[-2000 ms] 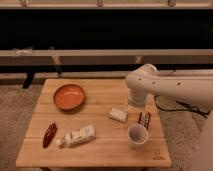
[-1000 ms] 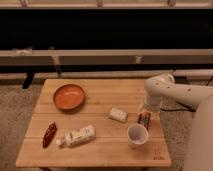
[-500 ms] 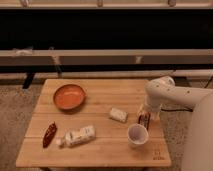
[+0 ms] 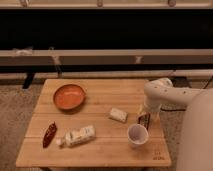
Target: Place the eraser on the white sponge
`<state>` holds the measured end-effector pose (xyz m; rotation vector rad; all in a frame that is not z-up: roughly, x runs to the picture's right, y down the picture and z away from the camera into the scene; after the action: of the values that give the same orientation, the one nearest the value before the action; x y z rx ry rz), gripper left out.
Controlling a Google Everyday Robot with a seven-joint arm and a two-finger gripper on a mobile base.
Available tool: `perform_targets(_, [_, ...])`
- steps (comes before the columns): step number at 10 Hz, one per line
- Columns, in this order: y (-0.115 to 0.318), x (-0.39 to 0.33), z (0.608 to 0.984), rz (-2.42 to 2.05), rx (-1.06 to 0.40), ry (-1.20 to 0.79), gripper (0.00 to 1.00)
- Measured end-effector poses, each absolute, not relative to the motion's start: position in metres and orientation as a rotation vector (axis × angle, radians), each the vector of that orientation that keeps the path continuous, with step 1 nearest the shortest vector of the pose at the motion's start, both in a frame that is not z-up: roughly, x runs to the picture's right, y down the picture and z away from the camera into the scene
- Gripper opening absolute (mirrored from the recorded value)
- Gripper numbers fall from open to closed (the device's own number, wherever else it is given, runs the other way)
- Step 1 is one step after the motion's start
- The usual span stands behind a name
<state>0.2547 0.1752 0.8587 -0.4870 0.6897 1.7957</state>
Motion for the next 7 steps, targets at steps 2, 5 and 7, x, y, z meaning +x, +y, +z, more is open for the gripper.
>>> perform_targets(2, [0.18,0.255,0.861,1.798,-0.502,0.697,0.36])
perform_targets(5, [0.179,0.252,0.853,1.805,-0.508,0.683,0.06])
perform_targets(7, [0.169,0.244,0.843,1.807,-0.495,0.649,0.0])
